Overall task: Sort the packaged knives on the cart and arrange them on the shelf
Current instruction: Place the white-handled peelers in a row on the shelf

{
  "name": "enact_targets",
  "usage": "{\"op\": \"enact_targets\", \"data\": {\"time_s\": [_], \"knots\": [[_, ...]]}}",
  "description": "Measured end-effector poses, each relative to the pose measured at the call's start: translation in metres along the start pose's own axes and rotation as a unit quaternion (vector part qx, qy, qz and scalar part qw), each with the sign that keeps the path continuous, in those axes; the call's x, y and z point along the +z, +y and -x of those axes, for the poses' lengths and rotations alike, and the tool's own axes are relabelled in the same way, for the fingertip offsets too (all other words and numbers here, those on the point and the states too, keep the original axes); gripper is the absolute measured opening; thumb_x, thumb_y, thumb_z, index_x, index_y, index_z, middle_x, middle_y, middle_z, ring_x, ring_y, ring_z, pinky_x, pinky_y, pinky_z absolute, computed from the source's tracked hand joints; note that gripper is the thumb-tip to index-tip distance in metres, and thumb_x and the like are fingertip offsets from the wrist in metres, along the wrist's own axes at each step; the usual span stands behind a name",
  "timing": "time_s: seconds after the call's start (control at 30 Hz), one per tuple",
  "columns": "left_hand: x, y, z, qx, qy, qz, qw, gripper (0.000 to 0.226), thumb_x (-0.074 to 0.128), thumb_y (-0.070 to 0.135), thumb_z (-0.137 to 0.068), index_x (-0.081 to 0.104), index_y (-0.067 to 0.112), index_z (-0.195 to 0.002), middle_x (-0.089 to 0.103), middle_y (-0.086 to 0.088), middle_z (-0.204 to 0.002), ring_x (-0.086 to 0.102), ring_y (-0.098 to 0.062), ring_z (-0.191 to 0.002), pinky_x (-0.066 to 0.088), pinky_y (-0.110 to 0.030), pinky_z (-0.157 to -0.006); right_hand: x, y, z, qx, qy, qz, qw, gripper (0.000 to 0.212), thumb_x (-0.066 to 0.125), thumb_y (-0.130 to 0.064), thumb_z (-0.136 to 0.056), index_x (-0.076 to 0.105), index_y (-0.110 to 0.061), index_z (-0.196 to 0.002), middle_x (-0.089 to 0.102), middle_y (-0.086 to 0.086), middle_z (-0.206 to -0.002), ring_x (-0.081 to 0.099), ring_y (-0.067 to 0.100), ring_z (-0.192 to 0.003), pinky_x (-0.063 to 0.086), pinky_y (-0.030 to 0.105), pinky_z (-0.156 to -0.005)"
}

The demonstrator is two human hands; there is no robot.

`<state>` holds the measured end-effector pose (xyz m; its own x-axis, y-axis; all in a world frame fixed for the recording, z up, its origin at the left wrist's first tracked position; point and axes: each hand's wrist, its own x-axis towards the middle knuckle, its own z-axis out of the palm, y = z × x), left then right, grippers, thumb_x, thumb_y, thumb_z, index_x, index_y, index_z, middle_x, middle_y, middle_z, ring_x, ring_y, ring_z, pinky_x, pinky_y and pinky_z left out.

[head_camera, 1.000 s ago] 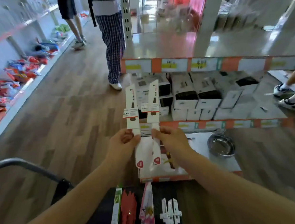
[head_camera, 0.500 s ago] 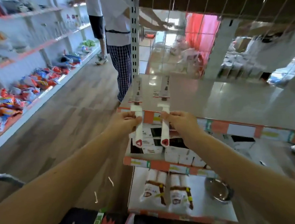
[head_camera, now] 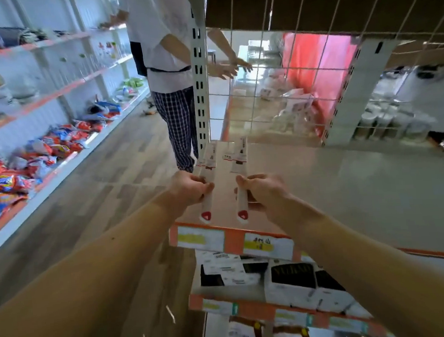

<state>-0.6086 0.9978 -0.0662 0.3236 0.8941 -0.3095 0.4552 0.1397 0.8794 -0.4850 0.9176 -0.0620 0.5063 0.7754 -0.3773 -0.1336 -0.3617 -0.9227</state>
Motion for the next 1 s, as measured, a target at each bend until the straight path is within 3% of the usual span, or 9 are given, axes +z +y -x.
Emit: {"op": "enact_targets", "data": {"time_s": [0.13, 0.3, 0.47, 0.63, 0.7, 0.77, 0.87, 0.93, 1.0], "knots": [[0.0, -0.005, -0.02, -0.012, 0.009, -0.041, 0.999, 0.03, 0.069, 0.018, -0.083, 0.067, -0.003, -0.104, 0.068, -0.016, -0.096, 0.062, -0.024, -0.079, 0.053, -0.034, -0.085, 0.012, 0.001, -0.019, 0.028, 0.032, 0.02, 0.999, 0.014, 0.068, -0.019, -0.084, 0.063, -0.008, -0.078, 0.068, 0.012, -0.086, 0.065, 0.023, -0.078, 0.053, 0.029, -0.058], [0.001, -0.004, -0.026, 0.014, -0.005, -0.083, 0.996, 0.032, 0.07, 0.02, -0.082, 0.068, -0.001, -0.106, 0.069, -0.014, -0.099, 0.062, -0.023, -0.086, 0.052, -0.035, -0.09, 0.015, 0.007, -0.028, 0.036, 0.041, 0.073, 0.996, 0.025, 0.072, -0.026, -0.081, 0.069, -0.005, -0.093, 0.07, 0.01, -0.088, 0.065, 0.021, -0.073, 0.056, 0.032, -0.073], [0.002, -0.001, -0.027, 0.026, -0.02, -0.129, 0.991, 0.03, 0.069, 0.021, -0.083, 0.068, 0.001, -0.105, 0.07, -0.014, -0.102, 0.066, -0.025, -0.094, 0.053, -0.036, -0.09, 0.018, 0.009, -0.028, 0.015, 0.022, 0.122, 0.992, 0.018, 0.071, -0.026, -0.082, 0.068, -0.009, -0.085, 0.071, 0.009, -0.089, 0.064, 0.015, -0.064, 0.055, 0.027, -0.065], [0.004, -0.003, -0.023, 0.073, -0.038, -0.196, 0.977, 0.017, 0.068, 0.022, -0.083, 0.068, 0.006, -0.088, 0.064, -0.006, -0.076, 0.056, -0.011, -0.061, 0.046, -0.02, -0.058, 0.018, 0.008, -0.024, -0.024, -0.008, 0.21, 0.977, 0.017, 0.069, -0.03, -0.083, 0.066, -0.014, -0.085, 0.072, 0.009, -0.093, 0.063, 0.012, -0.063, 0.053, 0.019, -0.055], [0.003, -0.005, -0.022, 0.094, -0.042, -0.214, 0.971, 0.015, 0.066, 0.022, -0.084, 0.066, 0.008, -0.079, 0.063, -0.005, -0.071, 0.056, -0.011, -0.058, 0.047, -0.019, -0.056, 0.02, 0.01, -0.022, -0.058, -0.005, 0.247, 0.967, 0.016, 0.069, -0.031, -0.082, 0.064, -0.016, -0.085, 0.071, 0.007, -0.096, 0.063, 0.011, -0.066, 0.052, 0.018, -0.055], [0.002, -0.007, -0.02, 0.117, -0.039, -0.239, 0.963, 0.019, 0.065, 0.022, -0.086, 0.062, 0.009, -0.071, 0.059, -0.001, -0.066, 0.053, -0.009, -0.054, 0.044, -0.014, -0.051, 0.023, 0.012, -0.02, -0.094, 0.002, 0.281, 0.955, 0.027, 0.068, -0.032, -0.082, 0.066, -0.01, -0.097, 0.069, 0.007, -0.098, 0.056, 0.006, -0.059, 0.045, 0.009, -0.045], [-0.001, -0.01, -0.016, 0.146, -0.009, -0.275, 0.95, 0.021, 0.067, 0.027, -0.084, 0.064, 0.007, -0.077, 0.057, 0.002, -0.065, 0.051, -0.007, -0.057, 0.039, -0.015, -0.054, 0.026, 0.015, -0.018, -0.118, 0.002, 0.33, 0.937, 0.028, 0.066, -0.035, -0.084, 0.066, -0.008, -0.09, 0.065, 0.003, -0.08, 0.045, 0.001, -0.051, 0.031, 0.003, -0.03], [-0.002, -0.011, -0.015, 0.156, 0.001, -0.286, 0.945, 0.026, 0.068, 0.029, -0.083, 0.068, 0.004, -0.088, 0.062, -0.003, -0.076, 0.055, -0.011, -0.068, 0.041, -0.019, -0.062, 0.027, 0.015, -0.015, -0.125, 0.005, 0.369, 0.921, 0.032, 0.063, -0.038, -0.086, 0.055, -0.011, -0.07, 0.049, -0.003, -0.062, 0.041, 0.003, -0.049, 0.03, 0.003, -0.03], [-0.003, -0.012, -0.013, 0.158, -0.005, -0.29, 0.944, 0.027, 0.068, 0.029, -0.083, 0.068, 0.003, -0.092, 0.064, -0.006, -0.082, 0.055, -0.012, -0.072, 0.039, -0.016, -0.058, 0.029, 0.016, -0.014, -0.136, -0.003, 0.401, 0.906, 0.038, 0.059, -0.04, -0.088, 0.058, -0.007, -0.07, 0.049, -0.002, -0.061, 0.043, 0.007, -0.05, 0.034, 0.006, -0.034]]}}
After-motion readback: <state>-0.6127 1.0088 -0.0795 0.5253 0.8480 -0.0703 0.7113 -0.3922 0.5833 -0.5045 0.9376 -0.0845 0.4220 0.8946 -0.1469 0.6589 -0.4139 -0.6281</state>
